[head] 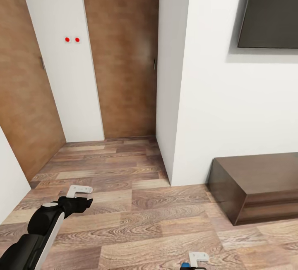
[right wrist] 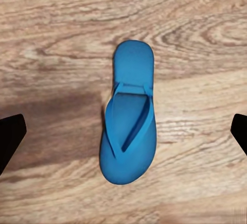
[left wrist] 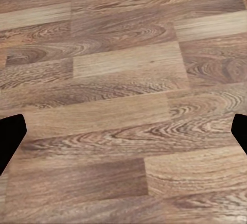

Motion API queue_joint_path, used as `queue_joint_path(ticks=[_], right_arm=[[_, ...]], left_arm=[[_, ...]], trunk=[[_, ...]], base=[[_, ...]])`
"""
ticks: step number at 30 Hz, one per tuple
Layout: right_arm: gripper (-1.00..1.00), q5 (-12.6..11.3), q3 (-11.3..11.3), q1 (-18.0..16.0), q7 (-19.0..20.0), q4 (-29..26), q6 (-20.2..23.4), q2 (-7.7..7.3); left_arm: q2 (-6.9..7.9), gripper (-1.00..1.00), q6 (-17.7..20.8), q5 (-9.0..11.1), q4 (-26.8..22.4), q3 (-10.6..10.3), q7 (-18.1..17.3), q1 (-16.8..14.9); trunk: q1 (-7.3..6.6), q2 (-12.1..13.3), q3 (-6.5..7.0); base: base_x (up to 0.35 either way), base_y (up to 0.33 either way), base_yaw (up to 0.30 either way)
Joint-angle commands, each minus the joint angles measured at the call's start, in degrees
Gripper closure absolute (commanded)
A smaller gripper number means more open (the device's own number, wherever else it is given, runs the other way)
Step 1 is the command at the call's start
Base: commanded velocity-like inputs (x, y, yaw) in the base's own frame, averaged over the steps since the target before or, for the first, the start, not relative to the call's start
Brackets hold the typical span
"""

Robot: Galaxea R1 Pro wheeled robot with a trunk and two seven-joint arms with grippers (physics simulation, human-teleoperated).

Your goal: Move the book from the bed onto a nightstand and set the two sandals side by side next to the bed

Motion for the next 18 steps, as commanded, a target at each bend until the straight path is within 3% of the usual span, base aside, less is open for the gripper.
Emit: queue_joint_path(ticks=[1,9,18], right_arm=[[-1.00,-0.04,0.09,-0.01,-0.22,-0.12,0.37,0.02],[-1.00,-0.04,0.17,-0.01,-0.17,-0.12,0.35,0.08],[-1.00,0.00,0.19,-0.01,-0.15,-0.12,0.29,0.06]], left_arm=[[0.01,-1.00,0.26,0.08,-0.05,0.04,-0.17,-0.04],[0.01,-1.00,0.24,0.08,0.01,0.05,-0.16,-0.03],[0.01,-1.00,0.18,0.08,0.03,0.04,-0.09,-0.03]], trunk=[[0.21,-0.44,-0.31],[1.97,-3.65,-2.08],[2.21,-3.78,-4.15]], base=[[0.000,0.000,0.000],[0.000,0.000,0.000],[0.000,0.000,0.000]])
